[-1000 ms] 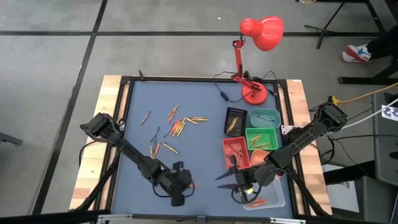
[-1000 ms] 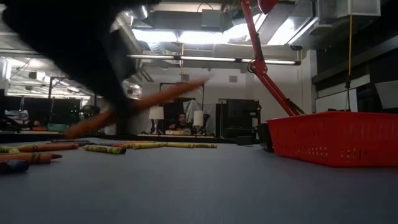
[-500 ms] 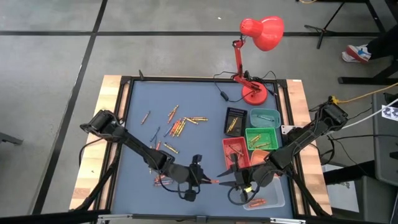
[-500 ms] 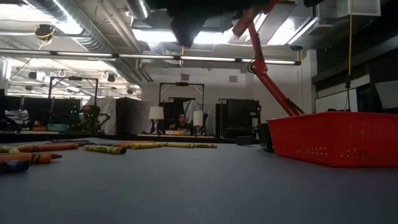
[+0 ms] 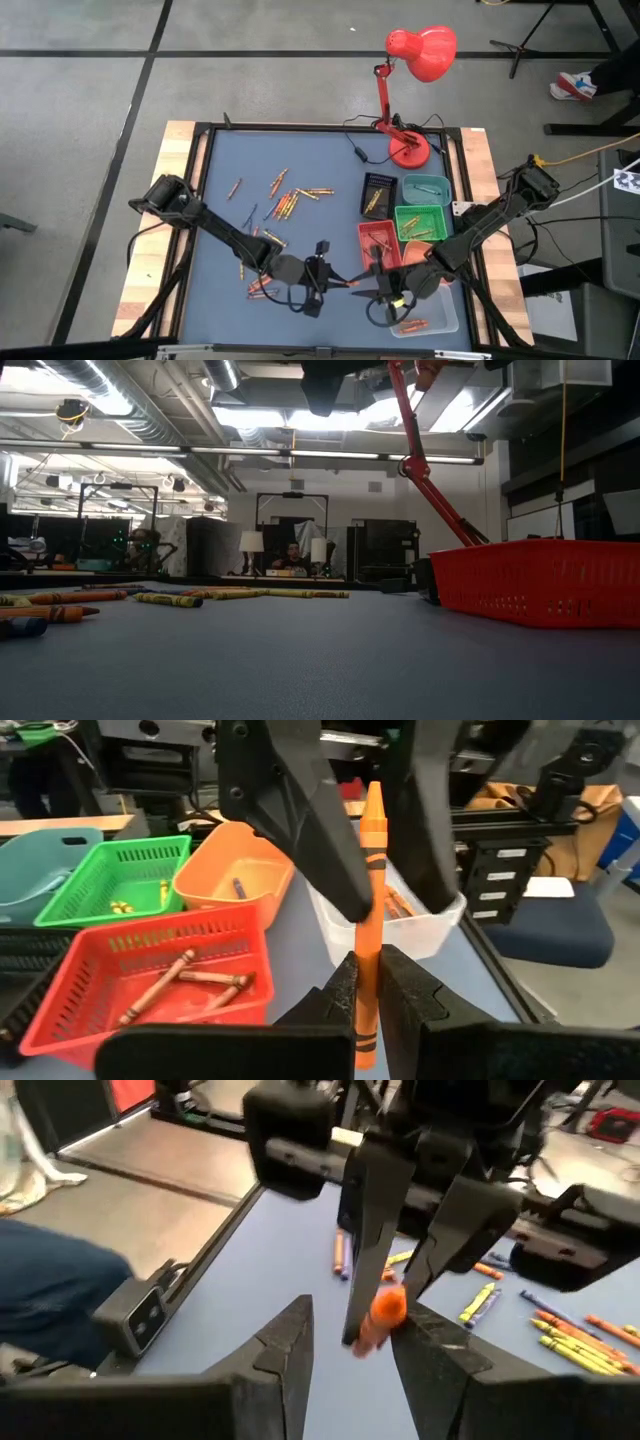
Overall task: Sort crayons
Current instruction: Put the orange crayon into the transparent bin
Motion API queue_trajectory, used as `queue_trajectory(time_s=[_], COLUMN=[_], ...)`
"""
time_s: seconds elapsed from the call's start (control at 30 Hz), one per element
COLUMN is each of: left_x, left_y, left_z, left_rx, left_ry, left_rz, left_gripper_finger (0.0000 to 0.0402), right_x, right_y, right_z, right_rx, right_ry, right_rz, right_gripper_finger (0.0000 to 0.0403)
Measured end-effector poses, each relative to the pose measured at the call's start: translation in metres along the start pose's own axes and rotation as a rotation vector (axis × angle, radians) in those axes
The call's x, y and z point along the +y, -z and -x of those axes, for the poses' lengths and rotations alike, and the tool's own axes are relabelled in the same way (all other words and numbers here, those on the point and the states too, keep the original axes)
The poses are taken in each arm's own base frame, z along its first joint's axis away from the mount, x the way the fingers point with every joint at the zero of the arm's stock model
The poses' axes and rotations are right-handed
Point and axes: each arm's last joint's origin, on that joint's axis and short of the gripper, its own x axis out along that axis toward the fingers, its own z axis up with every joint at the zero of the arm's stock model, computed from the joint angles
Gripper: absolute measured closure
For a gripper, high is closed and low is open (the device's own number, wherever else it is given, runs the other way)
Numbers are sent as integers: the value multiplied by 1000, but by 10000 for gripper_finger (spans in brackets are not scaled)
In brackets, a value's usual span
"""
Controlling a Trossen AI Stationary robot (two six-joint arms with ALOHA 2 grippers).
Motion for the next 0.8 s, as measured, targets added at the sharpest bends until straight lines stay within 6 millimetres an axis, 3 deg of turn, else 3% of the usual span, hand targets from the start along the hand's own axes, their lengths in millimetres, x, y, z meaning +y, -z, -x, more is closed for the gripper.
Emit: queue_trajectory(time_s=[0.4, 0.8], left_x=[7, 6], left_y=[-1, 0], left_z=[-2, -2], left_rx=[1, 4], left_ry=[-19, -14], left_rz=[3, 2], left_gripper_finger=[393, 375], right_x=[-1, -1], right_y=[-3, -3], right_z=[0, 0], right_rx=[-31, -29], right_ry=[40, 46], right_rz=[-16, -16], right_gripper_finger=[280, 390])
